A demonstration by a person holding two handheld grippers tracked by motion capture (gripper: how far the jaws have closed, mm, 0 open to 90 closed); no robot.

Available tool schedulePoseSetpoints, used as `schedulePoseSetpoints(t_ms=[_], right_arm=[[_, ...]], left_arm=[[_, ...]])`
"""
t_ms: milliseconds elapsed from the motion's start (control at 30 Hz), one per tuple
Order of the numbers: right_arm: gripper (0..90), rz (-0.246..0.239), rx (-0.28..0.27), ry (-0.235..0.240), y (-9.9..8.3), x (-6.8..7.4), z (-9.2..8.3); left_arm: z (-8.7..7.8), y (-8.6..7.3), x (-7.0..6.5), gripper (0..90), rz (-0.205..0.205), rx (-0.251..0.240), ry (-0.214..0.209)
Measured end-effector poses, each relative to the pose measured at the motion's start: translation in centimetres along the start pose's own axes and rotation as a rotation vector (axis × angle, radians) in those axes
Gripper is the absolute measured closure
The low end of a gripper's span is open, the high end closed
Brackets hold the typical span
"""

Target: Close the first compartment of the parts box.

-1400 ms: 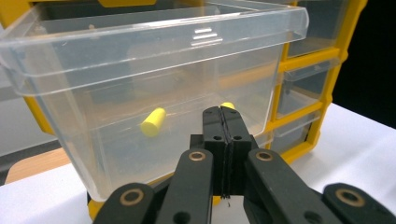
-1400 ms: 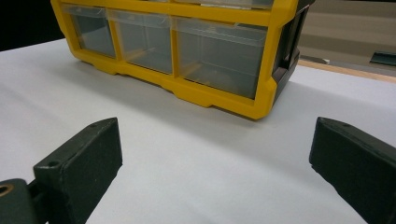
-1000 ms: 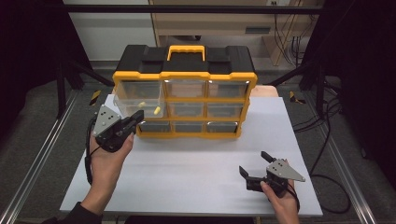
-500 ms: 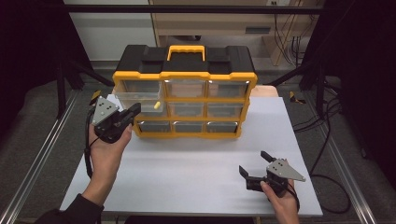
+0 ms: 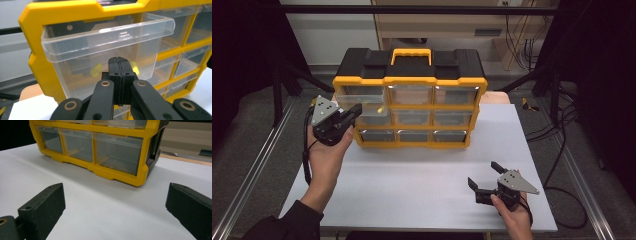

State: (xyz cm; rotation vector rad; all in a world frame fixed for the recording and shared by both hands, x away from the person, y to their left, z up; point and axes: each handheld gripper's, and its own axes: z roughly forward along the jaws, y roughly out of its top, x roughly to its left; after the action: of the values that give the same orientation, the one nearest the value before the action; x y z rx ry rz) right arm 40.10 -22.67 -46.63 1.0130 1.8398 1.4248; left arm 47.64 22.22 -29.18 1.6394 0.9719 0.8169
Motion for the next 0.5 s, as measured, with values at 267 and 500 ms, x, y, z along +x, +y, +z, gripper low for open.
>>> schedulePoseSetpoints(t_ms=[267, 500], right_arm=[[3.0, 0.011, 0.002, 0.002, 0.0, 0.0, 0.0], [3.1, 0.013, -0.004, 0.0, 0.0, -0.1, 0.0]], left_arm=[[0.7, -0.2, 0.1, 89.4, 0.028, 0.026, 0.014], [1.2, -0.2, 0.1, 89.4, 0.033, 0.034, 0.021]])
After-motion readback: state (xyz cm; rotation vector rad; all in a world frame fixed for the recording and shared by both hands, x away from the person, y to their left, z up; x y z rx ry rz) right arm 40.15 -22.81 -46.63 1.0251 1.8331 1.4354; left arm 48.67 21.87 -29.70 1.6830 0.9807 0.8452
